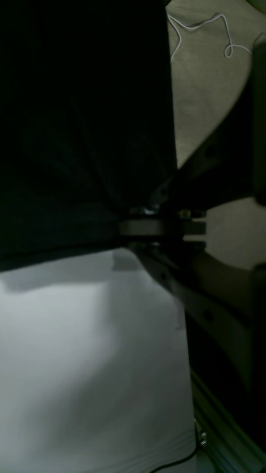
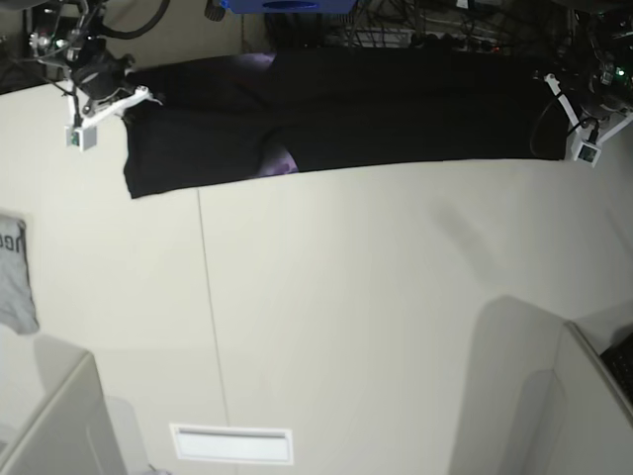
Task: Fold the T-shirt properly
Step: 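Lift the hem and fold it over onto the collar edge, then release the hem and grasp the folded edge with both grippers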
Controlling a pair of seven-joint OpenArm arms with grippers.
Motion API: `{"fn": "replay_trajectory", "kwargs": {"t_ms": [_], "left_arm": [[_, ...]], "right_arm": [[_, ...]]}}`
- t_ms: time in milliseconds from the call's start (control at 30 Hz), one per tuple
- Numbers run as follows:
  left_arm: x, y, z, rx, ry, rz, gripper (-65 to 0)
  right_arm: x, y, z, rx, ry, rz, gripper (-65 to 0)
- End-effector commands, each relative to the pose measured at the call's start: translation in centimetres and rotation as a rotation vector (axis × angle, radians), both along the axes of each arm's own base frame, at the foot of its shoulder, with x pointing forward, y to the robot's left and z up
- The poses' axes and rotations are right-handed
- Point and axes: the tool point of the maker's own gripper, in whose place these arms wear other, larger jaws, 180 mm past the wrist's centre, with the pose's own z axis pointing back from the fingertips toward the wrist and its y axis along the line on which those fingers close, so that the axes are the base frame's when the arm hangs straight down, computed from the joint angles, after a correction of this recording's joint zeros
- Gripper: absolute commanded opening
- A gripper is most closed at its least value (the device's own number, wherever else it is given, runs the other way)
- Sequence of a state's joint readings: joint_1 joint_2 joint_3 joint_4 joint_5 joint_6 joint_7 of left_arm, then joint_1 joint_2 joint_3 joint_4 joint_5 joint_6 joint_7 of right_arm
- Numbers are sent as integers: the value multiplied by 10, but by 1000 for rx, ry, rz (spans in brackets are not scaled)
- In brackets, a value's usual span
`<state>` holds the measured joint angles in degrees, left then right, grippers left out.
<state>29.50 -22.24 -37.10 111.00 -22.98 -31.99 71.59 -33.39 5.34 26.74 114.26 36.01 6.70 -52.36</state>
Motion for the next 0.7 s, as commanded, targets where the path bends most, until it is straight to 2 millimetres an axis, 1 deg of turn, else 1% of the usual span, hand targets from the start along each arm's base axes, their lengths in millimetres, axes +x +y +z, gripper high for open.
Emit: {"fn": "replay_trajectory", "kwargs": {"t_ms": [0,100,133,167,200,233,267,300,333,400,433,467,500,533,567,633,667], "left_arm": [[5,7,9,34,-13,-12,-650],[5,8,9,37,-15,-12,-650],[5,9,10,38,-15,-11,-650],[5,9,10,40,-16,-10,-615],[5,13,13,46,-24,3,-532],[4,18,16,53,-33,20,-456],[3,23,19,58,-44,39,-378],[4,29,24,68,-59,57,-304],[3,35,29,80,-72,77,-244],[3,44,37,91,-111,122,-169],[3,49,41,94,-133,151,-163],[0,51,42,92,-144,177,-174],[-2,51,41,85,-150,192,-201],[-3,46,38,59,-157,202,-252],[-5,38,33,22,-161,208,-339],[-5,23,24,-55,-173,217,-573],[-9,17,19,-83,-171,227,-650]], "right_arm": [[4,-2,7,-11,-31,6,-650],[4,-4,7,-13,-32,0,-650],[4,-4,7,-13,-32,0,-593],[4,-4,7,-13,-31,0,-525],[4,-5,8,-14,-35,-2,-464],[5,-5,8,-15,-36,-2,-422],[5,-5,8,-16,-38,-4,-395],[5,-5,8,-16,-39,-4,-393],[7,-6,9,-19,-50,-7,-399],[14,-9,14,-31,-97,-20,-401],[18,-9,17,-36,-126,-24,-402],[22,-9,20,-39,-150,-26,-404],[24,-8,21,-41,-163,-26,-410],[26,-1,21,-31,-174,-2,-429],[28,10,21,-17,-182,42,-459],[28,31,19,13,-187,130,-554],[28,40,18,25,-189,161,-627]]}}
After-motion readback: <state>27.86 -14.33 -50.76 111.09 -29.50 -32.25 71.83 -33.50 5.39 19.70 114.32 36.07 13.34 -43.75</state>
